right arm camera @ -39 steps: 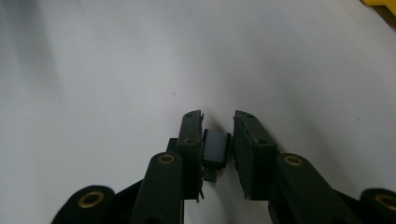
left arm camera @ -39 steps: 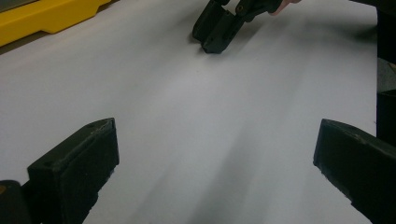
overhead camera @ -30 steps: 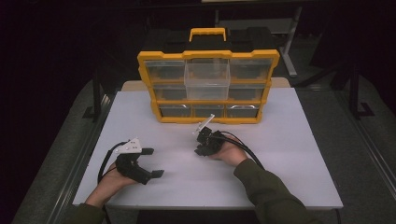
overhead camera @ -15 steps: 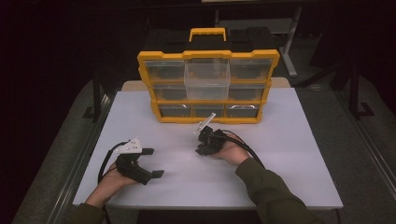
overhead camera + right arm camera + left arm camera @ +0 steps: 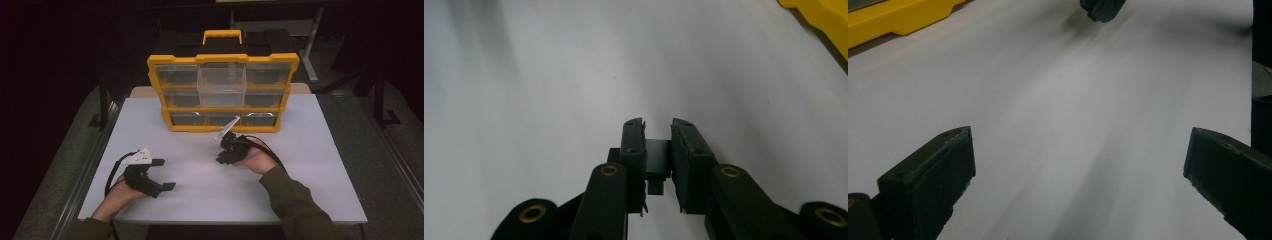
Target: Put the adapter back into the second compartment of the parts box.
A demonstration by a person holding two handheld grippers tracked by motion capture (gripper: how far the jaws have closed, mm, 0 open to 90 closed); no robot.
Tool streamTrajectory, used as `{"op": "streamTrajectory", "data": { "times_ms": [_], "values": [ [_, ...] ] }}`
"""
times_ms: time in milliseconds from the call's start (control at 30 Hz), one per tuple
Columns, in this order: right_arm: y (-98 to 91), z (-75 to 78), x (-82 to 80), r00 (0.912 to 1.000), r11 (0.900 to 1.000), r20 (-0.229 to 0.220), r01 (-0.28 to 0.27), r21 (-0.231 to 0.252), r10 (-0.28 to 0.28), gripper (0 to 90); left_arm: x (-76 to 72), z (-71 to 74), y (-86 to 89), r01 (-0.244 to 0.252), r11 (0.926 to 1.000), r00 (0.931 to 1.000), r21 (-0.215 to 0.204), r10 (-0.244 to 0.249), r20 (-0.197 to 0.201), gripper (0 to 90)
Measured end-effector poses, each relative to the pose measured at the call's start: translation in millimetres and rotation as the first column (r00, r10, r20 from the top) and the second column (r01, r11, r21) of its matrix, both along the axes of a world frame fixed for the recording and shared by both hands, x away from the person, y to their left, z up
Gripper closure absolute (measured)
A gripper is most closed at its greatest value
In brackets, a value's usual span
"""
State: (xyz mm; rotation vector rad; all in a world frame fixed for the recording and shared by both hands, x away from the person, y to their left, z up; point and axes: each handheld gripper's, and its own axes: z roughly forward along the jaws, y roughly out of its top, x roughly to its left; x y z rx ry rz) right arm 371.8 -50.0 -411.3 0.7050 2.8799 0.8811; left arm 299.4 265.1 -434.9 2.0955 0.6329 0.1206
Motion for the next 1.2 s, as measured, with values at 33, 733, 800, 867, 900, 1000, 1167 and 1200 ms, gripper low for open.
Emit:
{"op": "streamTrajectory", "data": {
  "times_ms": [33,733,800,867,900,1000,1167,1200],
  "values": [
    [-1.4,1.2,-0.7,1.0000,1.0000,-0.002,0.000,0.002,0.000,75.6,0.0,-0.1,-0.1,0.000,1.0000,1.0000,0.000,0.000,0.000,0.0],
    [-34.7,28.4,-3.8,1.0000,1.0000,-0.002,0.006,-0.003,-0.006,75.5,0.0,0.0,0.2,-0.001,1.0000,1.0000,0.000,0.001,0.000,0.0],
    [-37.8,31.2,-3.5,1.0000,1.0000,0.000,0.006,0.000,-0.006,75.5,-0.1,0.0,0.2,-0.001,1.0000,1.0000,-0.001,0.001,-0.001,0.0],
    [-41.1,34.4,-3.1,1.0000,1.0000,0.001,0.005,0.003,-0.005,75.5,0.0,-0.1,0.4,-0.002,1.0000,1.0000,-0.001,0.002,-0.001,0.0],
    [-42.8,36.1,-3.1,1.0000,1.0000,0.001,0.005,0.004,-0.005,75.5,0.0,-0.1,0.4,-0.002,1.0000,1.0000,-0.001,0.002,-0.001,0.0],
    [-47.8,42.0,-3.0,0.9999,0.9999,0.001,0.012,0.008,-0.012,75.6,0.0,-0.1,0.3,-0.003,1.0000,1.0000,-0.001,0.003,-0.001,0.0],
    [-55.8,52.4,-1.9,1.0000,0.9999,0.003,0.006,0.013,-0.006,75.5,0.0,0.0,0.1,-0.003,1.0000,1.0000,0.000,0.003,-0.001,0.0],
    [-56.8,53.6,-1.8,1.0000,0.9999,0.002,0.006,0.012,-0.006,75.6,0.0,0.0,0.2,-0.003,1.0000,1.0000,0.000,0.003,0.000,0.0]
  ]
}}
